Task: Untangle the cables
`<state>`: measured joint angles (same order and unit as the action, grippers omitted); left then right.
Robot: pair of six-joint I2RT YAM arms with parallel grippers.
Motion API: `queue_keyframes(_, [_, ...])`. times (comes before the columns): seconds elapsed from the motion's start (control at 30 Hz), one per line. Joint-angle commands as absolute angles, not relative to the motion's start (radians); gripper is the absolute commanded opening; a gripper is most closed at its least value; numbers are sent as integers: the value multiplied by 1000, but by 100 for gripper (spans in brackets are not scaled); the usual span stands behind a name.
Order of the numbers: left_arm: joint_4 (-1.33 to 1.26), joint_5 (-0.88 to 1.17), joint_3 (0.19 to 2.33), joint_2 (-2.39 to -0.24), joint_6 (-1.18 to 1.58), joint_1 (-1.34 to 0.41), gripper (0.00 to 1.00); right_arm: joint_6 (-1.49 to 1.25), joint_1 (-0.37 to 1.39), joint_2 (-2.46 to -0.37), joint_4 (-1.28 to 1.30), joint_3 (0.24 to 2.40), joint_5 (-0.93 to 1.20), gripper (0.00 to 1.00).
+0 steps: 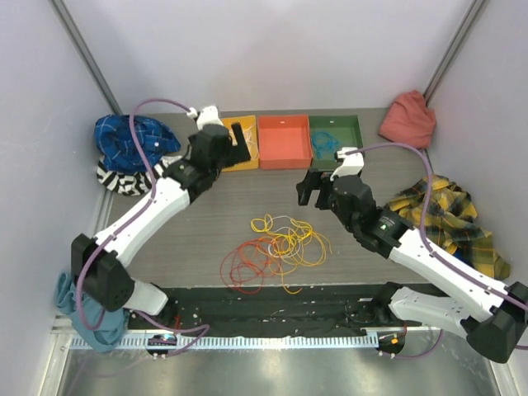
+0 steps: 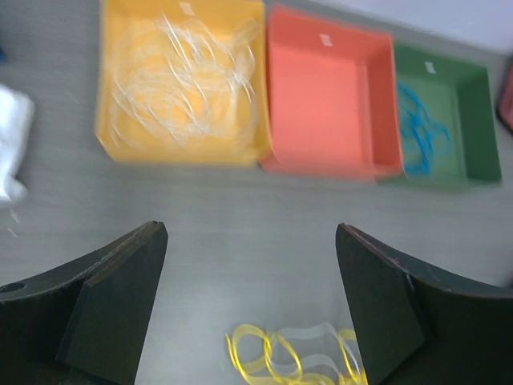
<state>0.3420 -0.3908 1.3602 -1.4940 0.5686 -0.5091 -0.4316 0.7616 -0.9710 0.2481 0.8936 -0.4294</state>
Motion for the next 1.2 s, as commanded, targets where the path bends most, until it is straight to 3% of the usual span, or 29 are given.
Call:
queue_keyframes(0.0, [422,-465,1143,-1407,704,-607,93,-520,758,-1032,235,847,-471,100])
queue_keyframes(0.07, [426,-439,1076,-1335,739,-624,93,-518,759,-1063,232,825,-437,99])
queue_keyframes(0.17, [433,-429,991,-1243,753,-650,92,-511,759,-1137,198,822,-316,89])
queue_keyframes(0.27, [434,-425,928,-1142,770,-652,90,-515,759,-1215,123,828,-187,62])
queue_keyframes(0.33, [461,-432,896,-1097,785,-652,87,-523,764,-1305,88,856,-111,54])
queue_keyframes(0.57, [492,-431,757,-890,841,-652,85,-546,781,-1506,35,937,-14,64])
queue_keyframes(0.73, [499,-430,707,-833,848,-652,85,-534,782,-1586,52,989,-15,64])
queue_keyframes(0.83, [505,-425,707,-842,842,-652,85,-537,782,-1620,45,997,-14,53])
queue_keyframes(0.87, [505,-423,707,-844,838,-652,84,-538,782,-1623,43,999,-12,39])
queue_keyframes(0.93, [499,-422,707,-851,831,-652,84,-537,781,-1623,43,1005,-14,24])
queue_keyframes(0.97, [496,-422,709,-856,830,-652,84,-532,782,-1618,49,1009,-15,12])
queue_keyframes(1.07, [483,-414,709,-861,828,-652,84,-491,779,-1589,115,1072,-54,1])
queue_keyframes(1.17, [469,-400,707,-865,830,-652,84,-445,778,-1549,165,1135,-92,1])
